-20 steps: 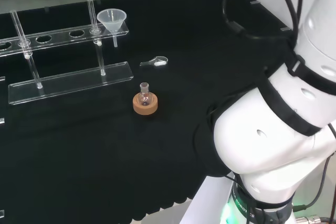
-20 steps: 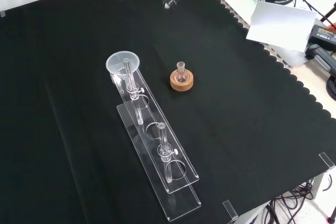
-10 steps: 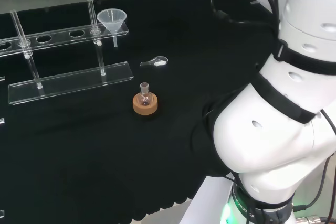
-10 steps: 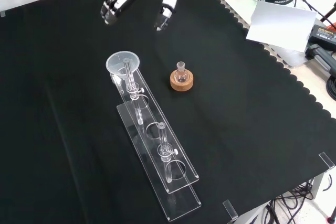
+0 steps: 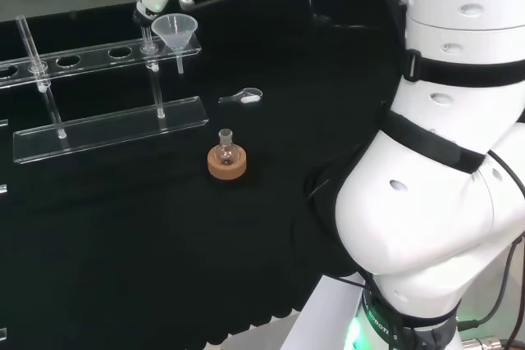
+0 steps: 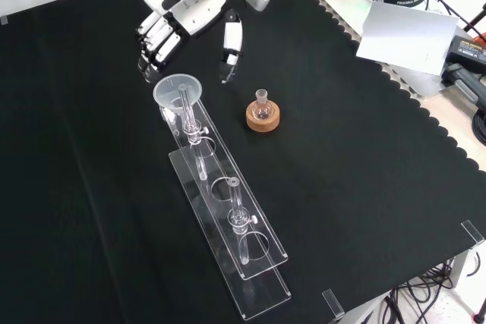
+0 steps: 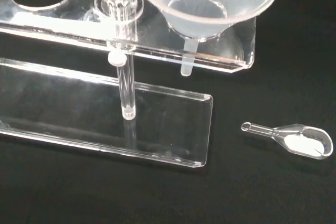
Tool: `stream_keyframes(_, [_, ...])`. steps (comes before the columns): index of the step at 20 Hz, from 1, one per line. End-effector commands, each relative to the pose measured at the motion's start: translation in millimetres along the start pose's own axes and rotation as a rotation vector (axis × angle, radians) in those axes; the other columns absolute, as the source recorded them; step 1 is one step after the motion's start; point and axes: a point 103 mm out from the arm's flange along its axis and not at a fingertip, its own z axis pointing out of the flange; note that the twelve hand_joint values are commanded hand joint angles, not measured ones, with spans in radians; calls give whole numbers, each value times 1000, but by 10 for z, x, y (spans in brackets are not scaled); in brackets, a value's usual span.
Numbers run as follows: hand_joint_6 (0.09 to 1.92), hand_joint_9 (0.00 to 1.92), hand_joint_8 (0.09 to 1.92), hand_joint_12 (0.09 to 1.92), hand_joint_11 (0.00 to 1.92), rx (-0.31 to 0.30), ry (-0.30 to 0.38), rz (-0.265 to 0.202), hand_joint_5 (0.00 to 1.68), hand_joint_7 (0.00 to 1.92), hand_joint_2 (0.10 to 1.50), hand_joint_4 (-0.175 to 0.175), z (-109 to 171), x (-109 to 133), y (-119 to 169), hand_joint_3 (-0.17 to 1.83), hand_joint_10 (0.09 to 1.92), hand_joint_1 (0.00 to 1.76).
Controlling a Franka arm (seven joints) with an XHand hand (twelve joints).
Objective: Pick up the funnel from the transparent funnel stand.
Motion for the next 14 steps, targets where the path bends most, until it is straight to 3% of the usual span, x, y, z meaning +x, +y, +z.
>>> stream_keyframes(1, [87,212,503,1410,92,38,-22,13,157,53,766,24,99,-6,90,257,657,605])
stream_keyframes(14, [87,164,535,1429,99,106,-35,22,102,2,730,17,247,-50,271,322,687,600])
